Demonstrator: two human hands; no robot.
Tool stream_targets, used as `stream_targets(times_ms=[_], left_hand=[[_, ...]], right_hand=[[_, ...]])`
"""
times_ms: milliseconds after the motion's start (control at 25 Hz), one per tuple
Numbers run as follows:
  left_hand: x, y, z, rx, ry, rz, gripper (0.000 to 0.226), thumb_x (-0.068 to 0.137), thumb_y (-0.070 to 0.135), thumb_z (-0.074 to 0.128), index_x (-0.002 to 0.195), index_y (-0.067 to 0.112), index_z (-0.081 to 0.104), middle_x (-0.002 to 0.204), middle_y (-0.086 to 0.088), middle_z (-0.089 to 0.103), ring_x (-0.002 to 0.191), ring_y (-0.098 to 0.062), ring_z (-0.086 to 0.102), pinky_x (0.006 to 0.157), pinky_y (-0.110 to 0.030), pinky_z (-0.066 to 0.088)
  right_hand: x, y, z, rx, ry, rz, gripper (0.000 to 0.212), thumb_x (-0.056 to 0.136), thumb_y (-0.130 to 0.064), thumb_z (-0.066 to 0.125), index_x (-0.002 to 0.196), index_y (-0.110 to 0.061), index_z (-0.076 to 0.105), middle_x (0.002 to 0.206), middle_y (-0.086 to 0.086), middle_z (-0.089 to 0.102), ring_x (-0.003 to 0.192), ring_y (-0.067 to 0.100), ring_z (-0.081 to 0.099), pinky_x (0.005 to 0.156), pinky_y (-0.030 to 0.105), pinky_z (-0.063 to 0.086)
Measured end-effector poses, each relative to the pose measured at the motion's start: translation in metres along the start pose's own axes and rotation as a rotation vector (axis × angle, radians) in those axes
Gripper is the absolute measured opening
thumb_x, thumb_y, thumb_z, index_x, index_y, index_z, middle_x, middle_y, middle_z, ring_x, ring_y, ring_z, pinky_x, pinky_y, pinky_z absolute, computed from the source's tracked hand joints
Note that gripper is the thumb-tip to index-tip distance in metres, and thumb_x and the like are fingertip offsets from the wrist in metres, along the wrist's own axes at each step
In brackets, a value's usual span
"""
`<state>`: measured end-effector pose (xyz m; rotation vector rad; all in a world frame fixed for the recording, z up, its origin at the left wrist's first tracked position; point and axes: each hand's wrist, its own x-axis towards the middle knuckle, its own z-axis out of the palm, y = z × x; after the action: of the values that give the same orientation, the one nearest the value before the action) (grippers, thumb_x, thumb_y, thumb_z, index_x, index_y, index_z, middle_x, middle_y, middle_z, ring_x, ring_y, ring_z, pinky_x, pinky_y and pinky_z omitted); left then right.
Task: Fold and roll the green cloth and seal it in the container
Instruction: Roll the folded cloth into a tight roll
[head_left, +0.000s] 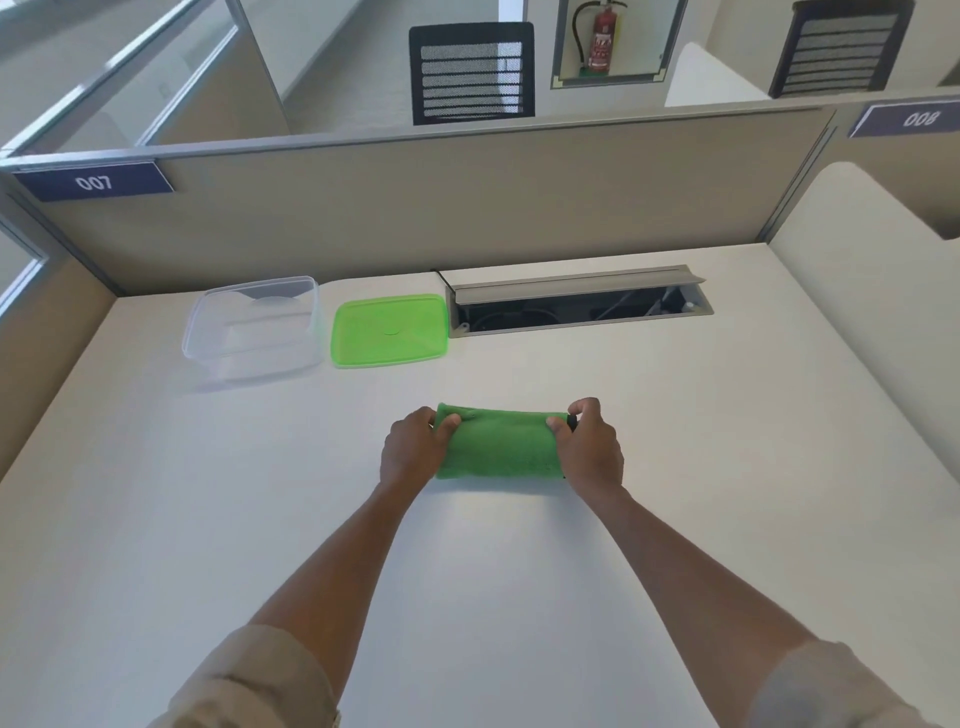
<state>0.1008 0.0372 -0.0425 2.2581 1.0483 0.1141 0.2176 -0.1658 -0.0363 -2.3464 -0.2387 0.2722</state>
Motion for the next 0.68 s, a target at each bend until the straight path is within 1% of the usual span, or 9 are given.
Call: stream_targets(times_ms=[80, 160, 320, 400, 480, 560, 680], left_hand=[[0.005, -0.003, 0.008, 0.062, -0.015, -0.029, 0.042, 0.094, 0.053, 0.049, 0.070, 0.019, 0.043, 0.072, -0.001, 0.054, 0.071, -0.031, 0.054, 0.055, -0.033, 0.034], [0.007, -0.005, 0.017, 0.087, -0.030, -0.062, 0.040, 0.095, 0.053, 0.046, 0.076, 0.017, 0.046, 0.075, -0.002, 0.054, 0.073, -0.031, 0.053, 0.059, -0.035, 0.036], [0.005, -0.003, 0.028, 0.066, 0.015, -0.112, 0.038, 0.093, 0.054, 0.047, 0.082, 0.018, 0.047, 0.082, -0.002, 0.058, 0.076, -0.031, 0.053, 0.062, -0.036, 0.037], [0.002, 0.000, 0.031, 0.053, 0.063, -0.133, 0.035, 0.094, 0.053, 0.048, 0.093, 0.018, 0.050, 0.090, -0.001, 0.058, 0.080, -0.030, 0.052, 0.066, -0.036, 0.036], [-0.001, 0.005, 0.034, 0.074, 0.099, -0.184, 0.041, 0.095, 0.054, 0.045, 0.103, 0.015, 0.054, 0.099, -0.004, 0.061, 0.088, -0.033, 0.057, 0.069, -0.036, 0.036], [-0.004, 0.009, 0.038, 0.113, 0.098, -0.244, 0.050, 0.096, 0.056, 0.043, 0.104, 0.009, 0.058, 0.103, -0.010, 0.064, 0.094, -0.034, 0.061, 0.069, -0.037, 0.037], [-0.001, 0.008, 0.037, 0.065, 0.030, -0.295, 0.056, 0.096, 0.057, 0.041, 0.102, 0.005, 0.062, 0.103, -0.013, 0.064, 0.095, -0.034, 0.059, 0.071, -0.037, 0.039]], right_hand=[[0.005, 0.000, 0.007, -0.057, 0.004, 0.000, 0.016, 0.096, -0.031, 0.050, 0.106, -0.021, 0.043, 0.086, -0.003, 0.058, 0.077, 0.028, 0.054, 0.065, 0.035, 0.037], [0.007, 0.004, 0.013, -0.097, 0.002, -0.023, 0.009, 0.097, -0.025, 0.045, 0.103, -0.021, 0.039, 0.081, -0.002, 0.057, 0.073, 0.029, 0.052, 0.063, 0.035, 0.035], [0.008, 0.013, 0.020, -0.165, 0.017, -0.067, 0.006, 0.098, -0.022, 0.041, 0.100, -0.019, 0.037, 0.072, -0.002, 0.052, 0.067, 0.031, 0.049, 0.060, 0.035, 0.033], [0.008, 0.016, 0.024, -0.180, 0.036, -0.084, 0.011, 0.098, -0.024, 0.044, 0.094, -0.017, 0.035, 0.065, -0.005, 0.049, 0.063, 0.031, 0.049, 0.057, 0.035, 0.033], [0.008, 0.016, 0.025, -0.164, 0.063, -0.041, 0.017, 0.097, -0.028, 0.048, 0.091, -0.017, 0.036, 0.067, -0.005, 0.050, 0.063, 0.031, 0.050, 0.057, 0.035, 0.035], [0.007, 0.018, 0.025, -0.158, 0.081, 0.009, 0.022, 0.096, -0.034, 0.050, 0.090, -0.016, 0.039, 0.075, -0.002, 0.057, 0.065, 0.030, 0.052, 0.058, 0.035, 0.038], [0.008, 0.021, 0.023, -0.162, 0.095, 0.058, 0.029, 0.096, -0.040, 0.050, 0.088, -0.013, 0.045, 0.080, 0.002, 0.060, 0.067, 0.030, 0.051, 0.059, 0.035, 0.037]])
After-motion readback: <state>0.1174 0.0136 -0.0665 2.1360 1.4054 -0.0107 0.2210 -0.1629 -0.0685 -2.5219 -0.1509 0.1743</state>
